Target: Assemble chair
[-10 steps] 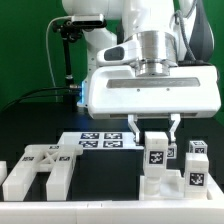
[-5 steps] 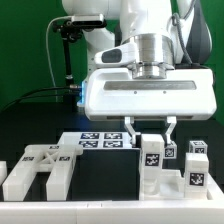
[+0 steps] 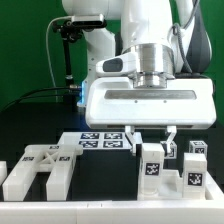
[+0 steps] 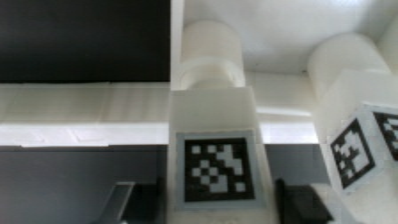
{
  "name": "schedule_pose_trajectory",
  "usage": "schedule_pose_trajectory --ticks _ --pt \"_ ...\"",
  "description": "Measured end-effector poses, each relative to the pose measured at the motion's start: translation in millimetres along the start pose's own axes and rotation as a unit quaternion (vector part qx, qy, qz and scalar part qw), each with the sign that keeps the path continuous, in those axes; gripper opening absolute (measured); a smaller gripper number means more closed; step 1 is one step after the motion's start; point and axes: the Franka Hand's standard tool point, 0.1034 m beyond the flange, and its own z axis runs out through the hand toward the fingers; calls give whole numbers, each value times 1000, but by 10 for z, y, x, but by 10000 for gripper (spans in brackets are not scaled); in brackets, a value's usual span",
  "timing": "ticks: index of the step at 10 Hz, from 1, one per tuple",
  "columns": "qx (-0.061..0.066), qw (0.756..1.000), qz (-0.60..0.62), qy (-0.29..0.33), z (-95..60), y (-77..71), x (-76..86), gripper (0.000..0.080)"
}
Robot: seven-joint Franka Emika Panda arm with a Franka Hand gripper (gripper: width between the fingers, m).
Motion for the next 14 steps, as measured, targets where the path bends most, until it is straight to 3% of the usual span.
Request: schedule_pose_trajectory --ticks 5,7,8,9,13,14 --pt "-2 1000 -1 0 37 1 -44 285" --pt "-2 1000 -1 0 37 1 -44 570" --pt "-2 1000 -1 0 37 1 -44 570" --pt "-2 1000 -1 0 37 1 -44 635" --pt "-1 1000 2 -11 36 14 -45 649" --pt "2 1000 11 -29 -14 49 24 649"
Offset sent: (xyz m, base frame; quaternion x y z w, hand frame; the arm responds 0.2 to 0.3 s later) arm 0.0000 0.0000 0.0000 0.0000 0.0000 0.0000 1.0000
